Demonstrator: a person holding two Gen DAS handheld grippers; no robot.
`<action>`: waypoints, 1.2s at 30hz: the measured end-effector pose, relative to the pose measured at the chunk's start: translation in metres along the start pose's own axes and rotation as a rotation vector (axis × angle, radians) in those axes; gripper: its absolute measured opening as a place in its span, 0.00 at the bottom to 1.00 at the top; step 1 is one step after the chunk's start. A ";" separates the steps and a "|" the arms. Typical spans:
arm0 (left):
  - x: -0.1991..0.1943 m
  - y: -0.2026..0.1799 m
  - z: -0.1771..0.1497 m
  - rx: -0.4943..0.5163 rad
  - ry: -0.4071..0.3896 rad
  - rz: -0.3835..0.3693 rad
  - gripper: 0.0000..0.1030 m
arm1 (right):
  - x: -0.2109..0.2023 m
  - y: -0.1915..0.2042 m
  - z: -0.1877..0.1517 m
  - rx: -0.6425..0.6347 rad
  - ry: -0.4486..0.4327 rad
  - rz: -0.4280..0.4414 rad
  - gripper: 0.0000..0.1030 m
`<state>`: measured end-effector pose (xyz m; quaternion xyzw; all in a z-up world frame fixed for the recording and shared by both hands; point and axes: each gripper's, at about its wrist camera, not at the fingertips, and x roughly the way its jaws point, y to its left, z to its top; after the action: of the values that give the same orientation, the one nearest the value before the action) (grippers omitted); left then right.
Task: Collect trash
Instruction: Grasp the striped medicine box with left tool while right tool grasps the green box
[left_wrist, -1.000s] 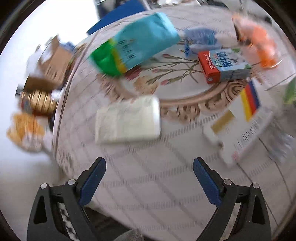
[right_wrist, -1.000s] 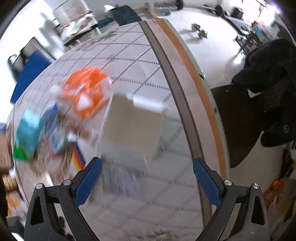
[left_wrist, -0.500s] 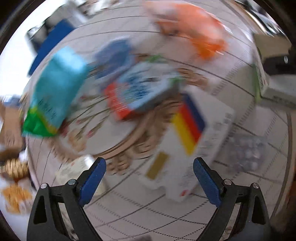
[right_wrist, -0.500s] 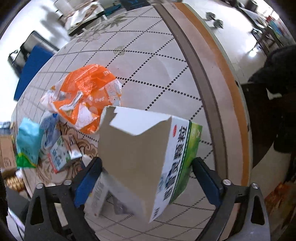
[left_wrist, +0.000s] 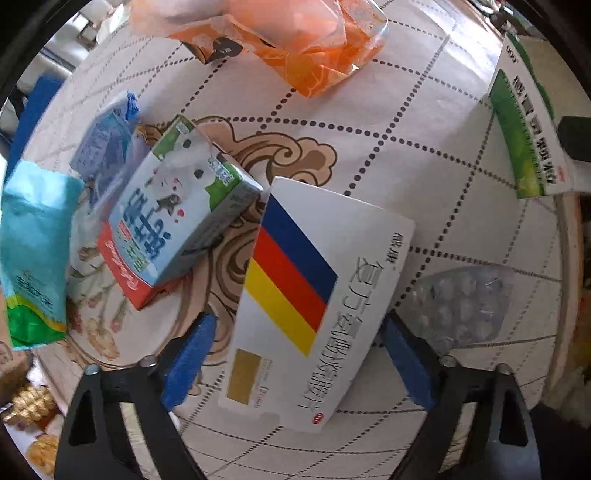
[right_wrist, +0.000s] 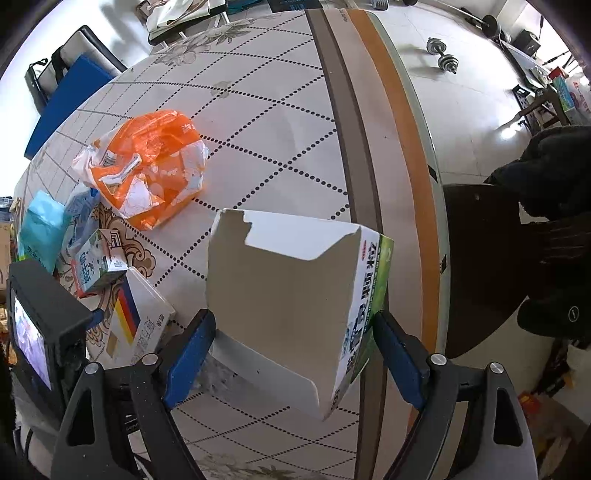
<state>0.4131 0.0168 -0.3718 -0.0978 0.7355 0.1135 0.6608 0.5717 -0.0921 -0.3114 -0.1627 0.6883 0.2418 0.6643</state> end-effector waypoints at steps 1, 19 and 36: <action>0.000 0.003 -0.001 -0.018 0.002 -0.028 0.76 | 0.000 0.000 0.001 0.003 -0.001 -0.002 0.87; -0.003 0.070 -0.082 -0.785 -0.039 -0.089 0.75 | 0.014 0.017 0.017 0.018 -0.052 -0.077 1.00; -0.005 0.042 -0.096 -0.751 -0.064 -0.041 0.75 | 0.017 0.045 -0.017 -0.256 -0.055 -0.161 0.90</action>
<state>0.3105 0.0290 -0.3554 -0.3444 0.6195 0.3651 0.6035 0.5322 -0.0626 -0.3226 -0.2939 0.6180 0.2781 0.6741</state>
